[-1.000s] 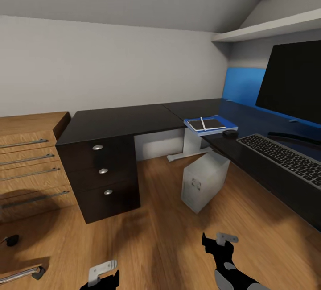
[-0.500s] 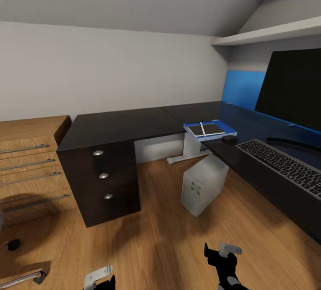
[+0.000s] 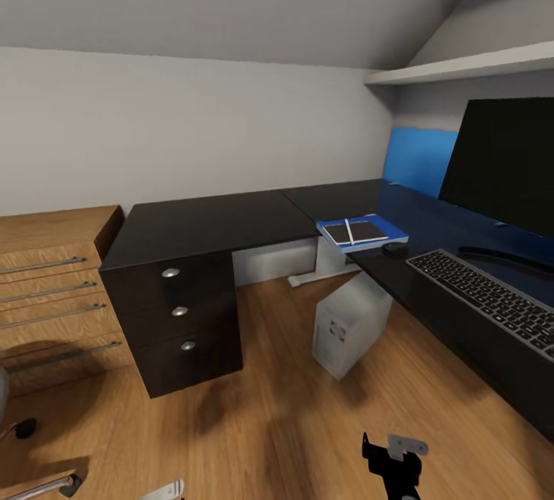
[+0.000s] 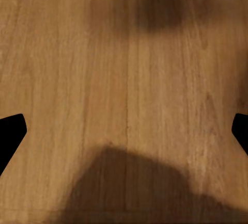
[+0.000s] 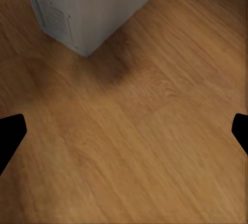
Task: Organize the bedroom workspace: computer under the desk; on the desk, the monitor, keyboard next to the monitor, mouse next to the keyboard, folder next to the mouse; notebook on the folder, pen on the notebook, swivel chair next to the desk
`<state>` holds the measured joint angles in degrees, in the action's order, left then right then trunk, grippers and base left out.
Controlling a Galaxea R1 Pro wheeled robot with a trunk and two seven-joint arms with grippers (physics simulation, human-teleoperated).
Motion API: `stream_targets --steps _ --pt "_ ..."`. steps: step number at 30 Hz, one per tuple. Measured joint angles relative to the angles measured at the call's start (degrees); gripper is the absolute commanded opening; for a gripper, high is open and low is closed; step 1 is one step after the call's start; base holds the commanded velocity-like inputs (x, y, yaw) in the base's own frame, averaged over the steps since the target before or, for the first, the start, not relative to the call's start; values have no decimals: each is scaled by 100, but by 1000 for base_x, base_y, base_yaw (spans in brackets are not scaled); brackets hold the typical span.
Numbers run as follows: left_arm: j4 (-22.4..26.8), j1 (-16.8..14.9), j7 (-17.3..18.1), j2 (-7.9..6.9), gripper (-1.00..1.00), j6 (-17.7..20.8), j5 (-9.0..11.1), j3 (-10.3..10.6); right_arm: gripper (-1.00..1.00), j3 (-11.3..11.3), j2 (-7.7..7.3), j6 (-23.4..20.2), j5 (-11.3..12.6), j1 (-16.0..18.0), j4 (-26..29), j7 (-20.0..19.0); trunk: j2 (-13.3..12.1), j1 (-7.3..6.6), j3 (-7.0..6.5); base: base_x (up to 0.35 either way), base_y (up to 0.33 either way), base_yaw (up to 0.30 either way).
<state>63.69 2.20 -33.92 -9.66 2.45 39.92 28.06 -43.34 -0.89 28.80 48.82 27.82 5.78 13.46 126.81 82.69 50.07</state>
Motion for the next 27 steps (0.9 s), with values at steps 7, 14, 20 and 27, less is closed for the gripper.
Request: stream_targets --steps 7,14,20,27 --pt "-329 -2 9 26 100 -17 5 -2 100 -1 9 12 8 -27 -222 -12 -281 -152 -126 -77 0 0" --pt "-553 -1 7 45 100 -227 -13 -19 100 4 -2 7 27 -30 -469 -32 -562 -304 -251 -289 -3 0" --pt "-671 1 -3 55 100 -447 -33 -10 100 -2 4 5 23 -32 -497 -36 -802 -438 -359 -169 -20 0" --pt "-1111 1 3 165 100 -575 -66 -16 100 -19 25 4 21 -66 -506 -39 -1083 -593 -485 -28 -3 0"
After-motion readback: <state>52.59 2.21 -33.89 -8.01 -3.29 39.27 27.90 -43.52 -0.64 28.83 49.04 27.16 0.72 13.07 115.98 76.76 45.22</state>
